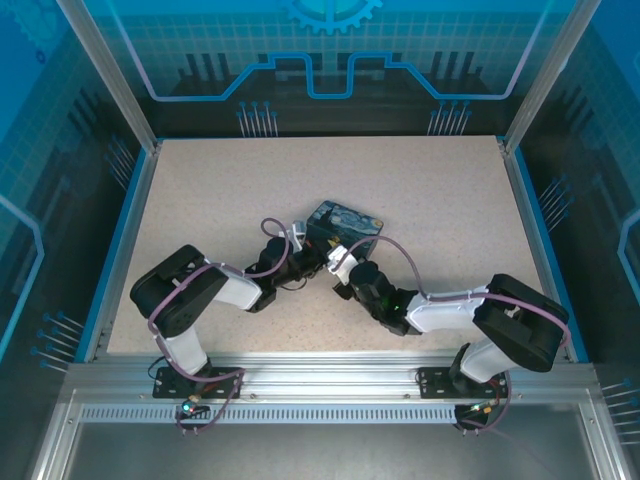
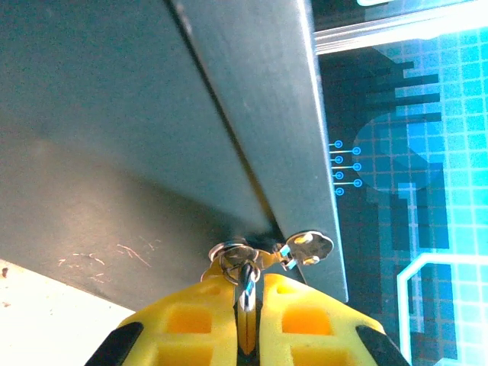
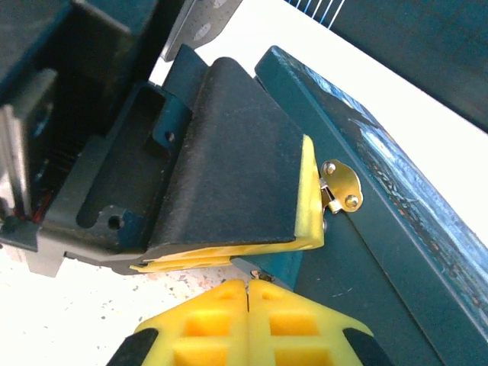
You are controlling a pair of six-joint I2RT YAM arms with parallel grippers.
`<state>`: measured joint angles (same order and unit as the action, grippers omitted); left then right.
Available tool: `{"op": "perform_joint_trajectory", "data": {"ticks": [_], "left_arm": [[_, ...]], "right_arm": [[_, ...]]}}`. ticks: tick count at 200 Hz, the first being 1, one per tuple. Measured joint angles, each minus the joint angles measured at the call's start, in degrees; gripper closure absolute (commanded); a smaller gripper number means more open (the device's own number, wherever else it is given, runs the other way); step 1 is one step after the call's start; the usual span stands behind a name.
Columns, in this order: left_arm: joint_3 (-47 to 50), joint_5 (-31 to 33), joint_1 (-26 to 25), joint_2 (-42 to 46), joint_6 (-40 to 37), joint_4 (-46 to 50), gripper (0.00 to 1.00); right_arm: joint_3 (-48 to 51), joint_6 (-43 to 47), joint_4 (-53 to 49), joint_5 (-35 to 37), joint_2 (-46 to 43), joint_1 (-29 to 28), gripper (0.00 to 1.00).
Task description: Unlock the padlock with the key
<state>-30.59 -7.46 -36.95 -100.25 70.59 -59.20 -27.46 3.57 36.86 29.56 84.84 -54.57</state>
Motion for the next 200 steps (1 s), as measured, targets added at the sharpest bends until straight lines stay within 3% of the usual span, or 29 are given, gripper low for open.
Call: {"op": "perform_joint_trajectory", "data": {"ticks": [35,55,116,136,200], "left_arm": [[0.0,0.2,-0.4,-0.2,0.0,0.5,0.99],[0.0,0.2,-0.4,-0.2,-0.1,1.0,0.99],[0.0,0.2,-0.7,0.6,-0.6,2.9,0.99],[0.1,0.2,-0.7,0.6,-0.7,3.1,0.99],[1.8,0.2,-0.7,0.5,-4.7,5.2,0.98]], "right_arm": [[2.4,-3.5,3.9,-2.7,0.0,0.9,1.0],[3.0,-3.6,4.8,-3.7,0.0,1.2,0.94],[5.7,-1.7,5.7,-5.6,-2.1,2.3,0.63],[6.8,-1.2,4.9,-5.9,-5.6,2.5,0.55],[6.9,-3.3,-6.1,-7.7,-22.1,6.0,0.45]]}}
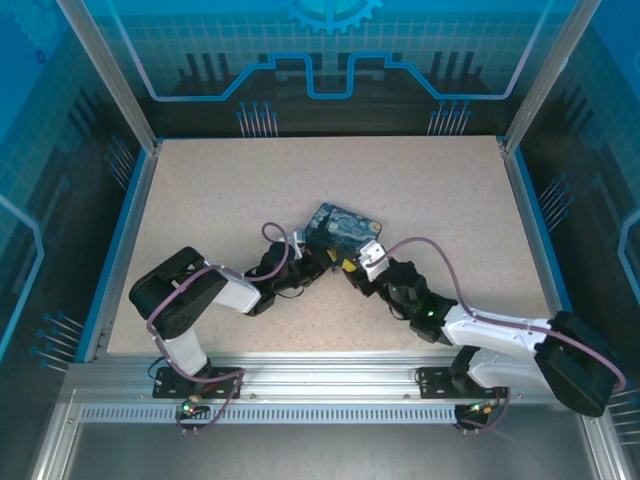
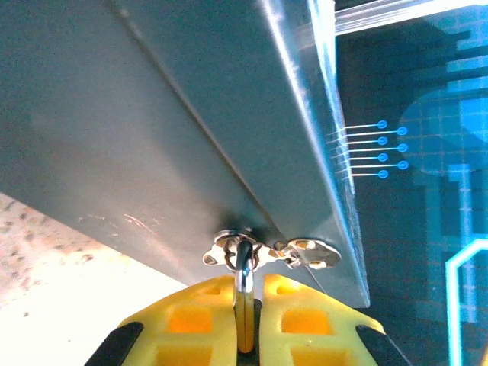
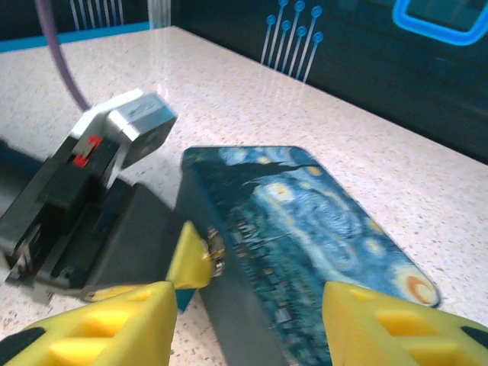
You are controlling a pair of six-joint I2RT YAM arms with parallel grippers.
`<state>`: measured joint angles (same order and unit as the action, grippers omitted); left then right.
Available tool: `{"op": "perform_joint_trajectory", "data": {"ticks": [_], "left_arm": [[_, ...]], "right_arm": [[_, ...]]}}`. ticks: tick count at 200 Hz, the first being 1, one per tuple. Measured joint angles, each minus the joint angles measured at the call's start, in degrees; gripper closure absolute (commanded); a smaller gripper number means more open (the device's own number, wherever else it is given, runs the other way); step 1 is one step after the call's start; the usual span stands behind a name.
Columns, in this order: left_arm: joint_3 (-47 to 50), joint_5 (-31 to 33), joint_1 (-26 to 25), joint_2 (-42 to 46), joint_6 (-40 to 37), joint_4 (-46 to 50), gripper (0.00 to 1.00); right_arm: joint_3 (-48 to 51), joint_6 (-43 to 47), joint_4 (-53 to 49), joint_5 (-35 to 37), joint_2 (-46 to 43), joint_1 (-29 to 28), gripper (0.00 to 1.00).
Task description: Unlock the padlock with the key
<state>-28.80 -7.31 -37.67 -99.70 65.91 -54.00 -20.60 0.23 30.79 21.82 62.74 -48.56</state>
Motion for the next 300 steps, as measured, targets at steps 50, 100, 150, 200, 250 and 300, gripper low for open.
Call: {"op": "perform_joint_trajectory", "data": {"ticks": [50,100,150,200,250,300], "left_arm": [[0.1,0.0,-0.2,-0.9,-4.4,3.8,0.96],[0.1,0.2,-0.9,-1.2,-5.5,4.1,0.95],[-0.1,1.1,-1.6,-0.4,-5.5,6.7,0.94],[-2.2,2.6,-2.1,3.3,-4.1,16.1,0.92],[-4.9,3.5,-2.3,6.2,-0.9,25.4,0.92],[-6.4,5.9,-2.3,10.6,0.2,35.1,0.92]], "right_arm": [[-5.7,-10.1,-15.1,-5.1,-6.4,9.4,0.41],[-8.7,-17.5,-21.3,-14.7,-5.7,14.8,0.42],[-3.7,-18.2,-16.2,-17.8,-2.4,13.3,0.39],[-1.9,-13.0,-8.0,-12.9,5.2,2.0,0.38],[0.0,-0.9,5.6,-4.7,17.7,-8.5,0.38],[0.0,7.5,15.4,2.3,27.2,-12.9,0.39]]}}
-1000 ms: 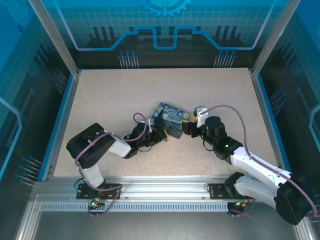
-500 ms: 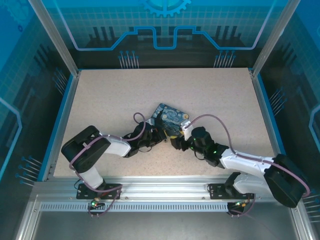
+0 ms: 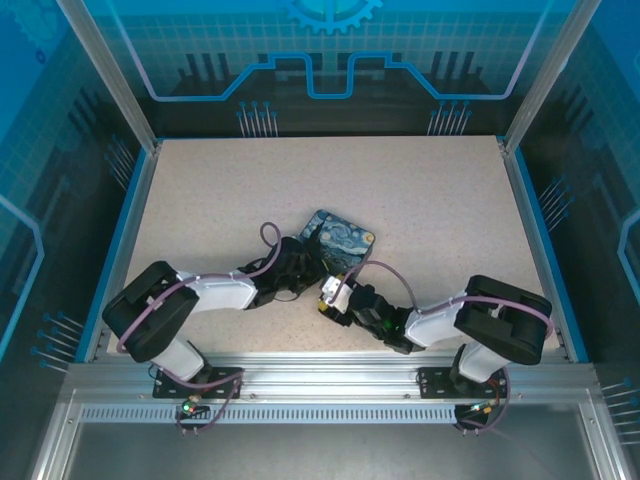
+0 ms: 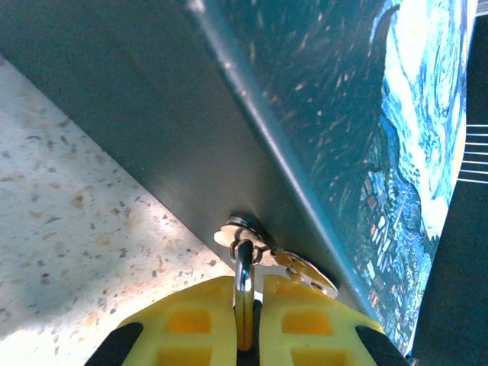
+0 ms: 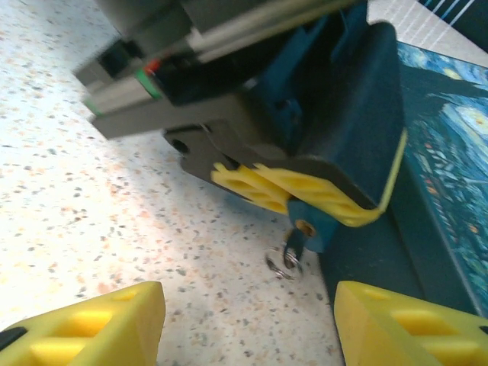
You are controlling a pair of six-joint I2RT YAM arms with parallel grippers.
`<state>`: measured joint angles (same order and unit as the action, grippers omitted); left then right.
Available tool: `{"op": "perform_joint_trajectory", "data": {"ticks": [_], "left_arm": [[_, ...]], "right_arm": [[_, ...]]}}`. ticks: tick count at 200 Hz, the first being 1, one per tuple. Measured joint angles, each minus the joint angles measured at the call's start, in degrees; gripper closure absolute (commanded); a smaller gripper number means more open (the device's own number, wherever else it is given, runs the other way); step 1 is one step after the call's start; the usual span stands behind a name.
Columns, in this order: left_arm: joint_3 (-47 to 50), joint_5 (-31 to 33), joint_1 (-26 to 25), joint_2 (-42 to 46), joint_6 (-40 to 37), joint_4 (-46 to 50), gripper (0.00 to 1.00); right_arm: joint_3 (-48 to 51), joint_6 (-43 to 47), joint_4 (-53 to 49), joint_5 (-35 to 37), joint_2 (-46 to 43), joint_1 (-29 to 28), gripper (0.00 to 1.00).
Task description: Unlock the padlock with the key
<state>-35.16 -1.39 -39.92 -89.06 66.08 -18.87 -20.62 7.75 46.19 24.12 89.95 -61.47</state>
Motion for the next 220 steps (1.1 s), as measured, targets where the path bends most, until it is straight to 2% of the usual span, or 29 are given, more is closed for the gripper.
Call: {"op": "perform_joint_trajectory", "data": {"ticks": [104,131,162,199,220], "left_arm": [[-0.7,0.6,0.0,1.0,1.1,2.7,0.93],[-0.7,0.6,0.0,1.0,1.5,2.7,0.93],[-0.7,0.5,0.0,1.0,1.5,2.7,0.93],[-0.7,0.5,0.0,1.0,1.5,2.3,0.93],[-0.7,0.6,0.0,1.0,1.5,2.0,0.93]], "right_arm": [[-2.5,1.8,2.5,2.9,3.2,0.0,0.6],[-3.3,1.8,2.5,3.3,3.9,-0.1,0.67],[-3.6,1.5,2.5,4.3,4.2,-0.1,0.81],[-3.6,1.1,2.3,5.6,4.4,-0.2,0.89],[-3.6,0.1,2.4,6.2,4.5,-0.3,0.97]]}}
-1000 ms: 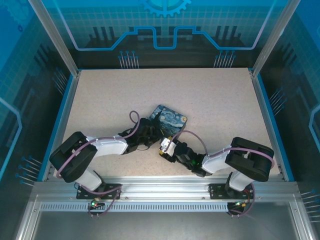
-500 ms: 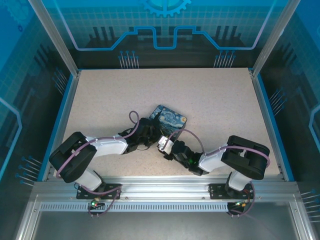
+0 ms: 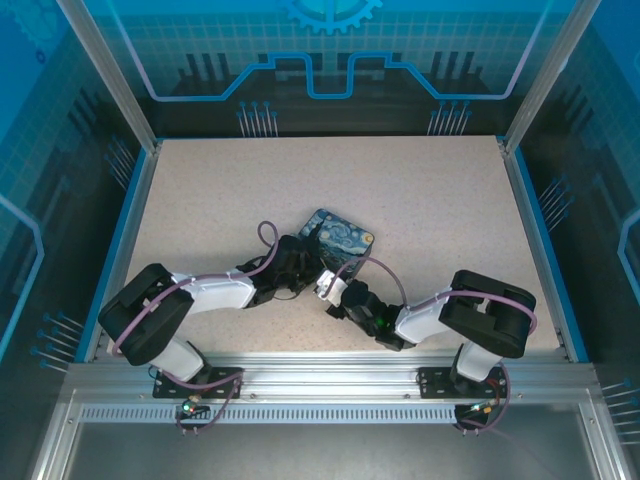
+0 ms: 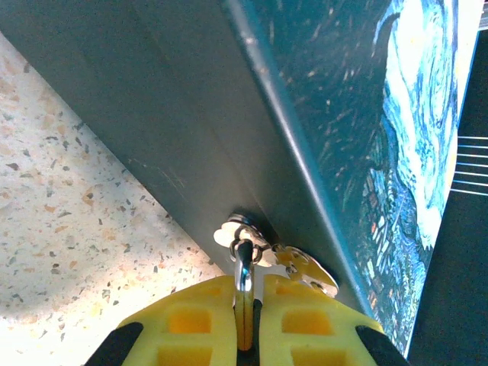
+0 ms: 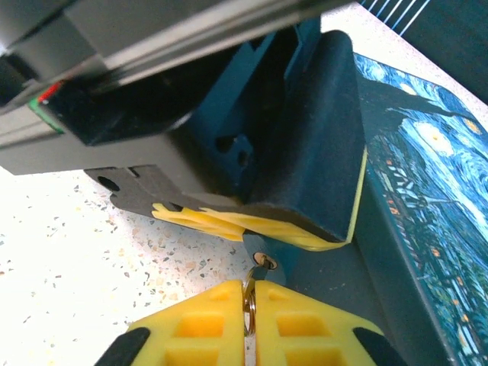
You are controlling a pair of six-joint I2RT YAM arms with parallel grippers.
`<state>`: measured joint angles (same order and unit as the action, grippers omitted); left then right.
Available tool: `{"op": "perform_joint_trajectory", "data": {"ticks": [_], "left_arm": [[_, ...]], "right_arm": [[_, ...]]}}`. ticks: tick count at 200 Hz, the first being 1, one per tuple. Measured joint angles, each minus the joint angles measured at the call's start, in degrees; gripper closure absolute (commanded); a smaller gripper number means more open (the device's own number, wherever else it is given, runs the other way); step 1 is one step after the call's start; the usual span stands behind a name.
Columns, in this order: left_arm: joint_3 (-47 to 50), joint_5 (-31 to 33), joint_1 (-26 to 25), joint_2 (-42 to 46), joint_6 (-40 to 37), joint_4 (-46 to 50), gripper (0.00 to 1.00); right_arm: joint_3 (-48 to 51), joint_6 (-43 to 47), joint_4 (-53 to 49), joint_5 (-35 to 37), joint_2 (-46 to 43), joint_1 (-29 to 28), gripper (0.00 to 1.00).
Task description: Unlock the padlock with the key
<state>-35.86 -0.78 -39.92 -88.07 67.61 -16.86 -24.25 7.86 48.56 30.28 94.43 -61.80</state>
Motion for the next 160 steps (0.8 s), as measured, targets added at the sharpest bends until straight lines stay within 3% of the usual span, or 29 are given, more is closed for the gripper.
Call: {"op": "perform_joint_trajectory", "data": {"ticks": [32,74,160], "left_arm": [[0.0,0.1,0.0,-0.2,0.0,-0.2,0.86],[0.0,0.0,0.0,-0.3,-0.2,-0.3,0.67],[0.7,0.0,2.0,4.3,-3.7,-0.2,0.48]], "right_arm": [[-0.1,-1.9,0.5,0.7,0.5,-0.1,1.0],[-0.1,-5.9,1.0,0.6,1.6,0.3,1.0],[3.0,-16.5,1.1,-5.8,1.3,5.3,1.0]]}}
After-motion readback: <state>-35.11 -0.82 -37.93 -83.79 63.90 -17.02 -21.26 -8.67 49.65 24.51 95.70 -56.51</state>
